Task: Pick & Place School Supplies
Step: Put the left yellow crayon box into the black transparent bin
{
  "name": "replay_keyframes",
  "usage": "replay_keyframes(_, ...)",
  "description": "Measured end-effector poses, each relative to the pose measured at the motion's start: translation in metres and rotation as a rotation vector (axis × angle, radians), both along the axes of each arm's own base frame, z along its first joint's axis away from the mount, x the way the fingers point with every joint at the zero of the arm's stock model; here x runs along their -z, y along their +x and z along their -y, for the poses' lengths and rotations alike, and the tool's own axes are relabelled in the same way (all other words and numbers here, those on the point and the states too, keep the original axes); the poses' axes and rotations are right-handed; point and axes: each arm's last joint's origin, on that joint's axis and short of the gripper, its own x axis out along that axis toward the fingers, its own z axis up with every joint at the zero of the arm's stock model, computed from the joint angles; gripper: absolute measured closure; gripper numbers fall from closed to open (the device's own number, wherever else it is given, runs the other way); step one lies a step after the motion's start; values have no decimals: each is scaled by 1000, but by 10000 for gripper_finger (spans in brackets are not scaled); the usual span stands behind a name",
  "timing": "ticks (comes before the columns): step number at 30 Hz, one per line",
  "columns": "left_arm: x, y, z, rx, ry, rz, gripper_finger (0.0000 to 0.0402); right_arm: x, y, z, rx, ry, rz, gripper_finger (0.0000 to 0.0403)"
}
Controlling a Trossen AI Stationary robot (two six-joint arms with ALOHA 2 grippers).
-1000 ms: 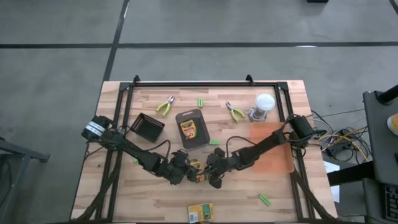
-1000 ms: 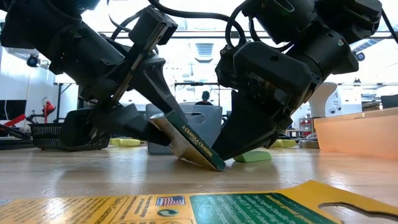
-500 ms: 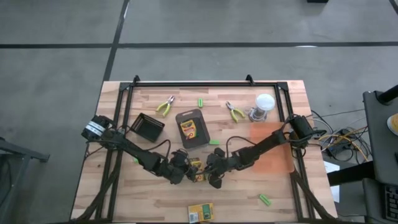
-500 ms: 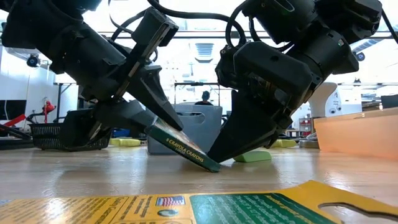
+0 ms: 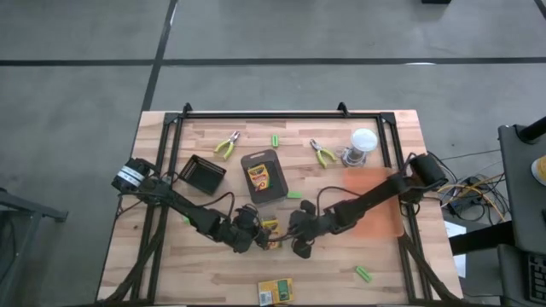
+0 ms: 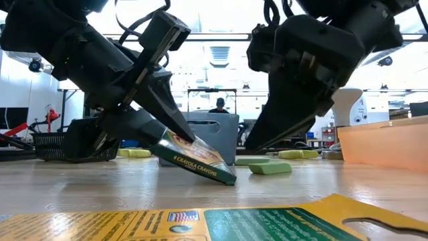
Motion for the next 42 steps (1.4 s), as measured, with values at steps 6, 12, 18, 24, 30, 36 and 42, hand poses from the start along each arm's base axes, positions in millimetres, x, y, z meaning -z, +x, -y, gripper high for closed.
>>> replay_keyframes(6,0,0,0,21,18,-6,326,-12,-9,-3,-1,-24,-16,346)
replay_keyframes(12,-2,0,0,60,69,-7,326,-18,-13,-4,15,-55,-24,346)
replay_keyframes(18,-13,-1,-1,104,127,11,326,-20,-23,0,78,-66,-97,346)
replay_keyframes(24,-27,-3,-2,123,157,53,326,-17,-32,1,155,-143,-144,346)
replay_keyframes(30,-50,-8,-5,117,214,116,326,-20,-48,1,260,-217,-192,346)
replay_keyframes(36,-62,-11,-7,138,223,146,335,-28,-56,-4,288,-234,-165,346)
replay_keyframes(42,-62,-11,-7,147,251,138,360,-31,-58,-7,282,-237,-151,346)
